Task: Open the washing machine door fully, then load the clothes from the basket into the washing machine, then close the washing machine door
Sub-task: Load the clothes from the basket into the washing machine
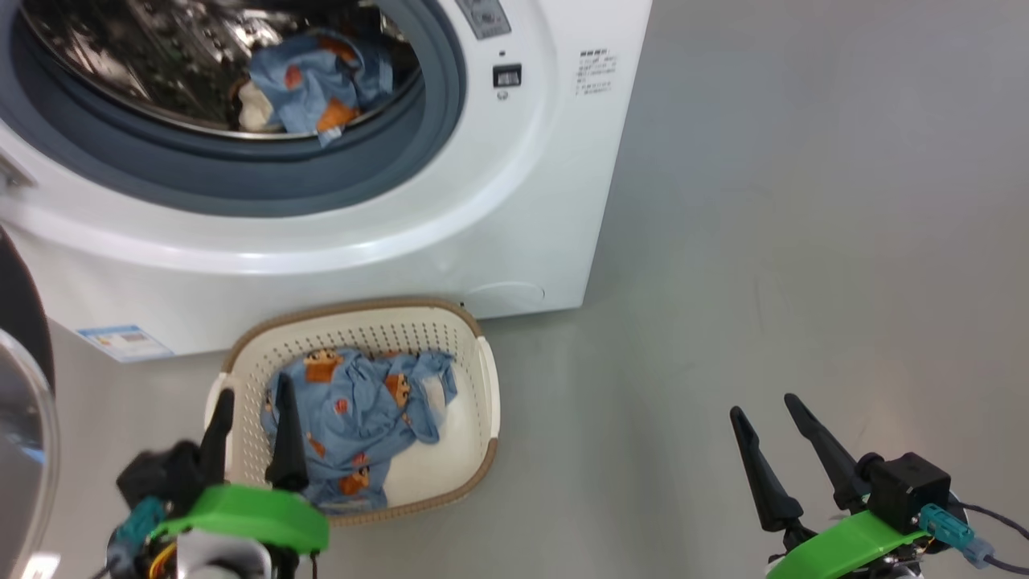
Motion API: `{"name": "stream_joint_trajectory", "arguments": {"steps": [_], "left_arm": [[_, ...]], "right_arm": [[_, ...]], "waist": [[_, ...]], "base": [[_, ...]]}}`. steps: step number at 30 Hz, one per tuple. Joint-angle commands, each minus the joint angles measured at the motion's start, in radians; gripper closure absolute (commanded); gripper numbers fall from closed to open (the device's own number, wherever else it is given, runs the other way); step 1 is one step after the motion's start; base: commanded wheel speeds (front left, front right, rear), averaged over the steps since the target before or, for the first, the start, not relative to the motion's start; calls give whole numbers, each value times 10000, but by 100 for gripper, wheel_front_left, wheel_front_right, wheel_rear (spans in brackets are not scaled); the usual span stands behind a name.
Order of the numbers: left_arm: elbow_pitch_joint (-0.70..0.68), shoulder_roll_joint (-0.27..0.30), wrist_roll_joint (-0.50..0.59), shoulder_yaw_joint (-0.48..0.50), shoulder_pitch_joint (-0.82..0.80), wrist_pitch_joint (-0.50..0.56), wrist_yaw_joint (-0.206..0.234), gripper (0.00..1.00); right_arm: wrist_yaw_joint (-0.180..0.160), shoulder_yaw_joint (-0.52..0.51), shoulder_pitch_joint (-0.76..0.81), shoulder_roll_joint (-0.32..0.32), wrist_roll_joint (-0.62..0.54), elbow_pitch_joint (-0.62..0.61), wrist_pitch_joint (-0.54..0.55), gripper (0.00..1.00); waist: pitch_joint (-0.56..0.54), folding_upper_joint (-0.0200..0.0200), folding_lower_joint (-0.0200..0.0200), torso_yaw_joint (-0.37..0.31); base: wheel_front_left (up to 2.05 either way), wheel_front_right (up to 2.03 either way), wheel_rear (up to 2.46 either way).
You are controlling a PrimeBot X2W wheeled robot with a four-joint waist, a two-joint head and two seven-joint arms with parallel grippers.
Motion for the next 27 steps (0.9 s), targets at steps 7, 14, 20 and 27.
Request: {"name": "stream_joint_trajectory", "arguments": {"steps": [7, 14, 20, 27], "left_arm": [[-1521, 268, 68, 479, 1341, -62, 166, 0], [-2285, 268, -74, 804, 2611, -62, 340, 0], [-2756, 268, -134, 991, 3413, -62, 480, 0], [-3057, 268, -109, 1120, 4015, -63, 422, 0]], "right_arm": [[16, 305, 345, -36, -90, -101, -49, 0], [16, 328, 708, -65, -170, -68, -49, 0], [16, 241, 957, -122, -257, -120, -49, 0], [16, 70, 1120, -168, -386, -285, -49, 0]], "waist": [[-1044, 0, 0, 6], [-1882, 0, 0, -123], [-2258, 0, 0, -263], [-2443, 0, 0, -359]], "base": [[0, 0, 0], [0, 0, 0], [0, 0, 0], [0, 0, 0]]}}
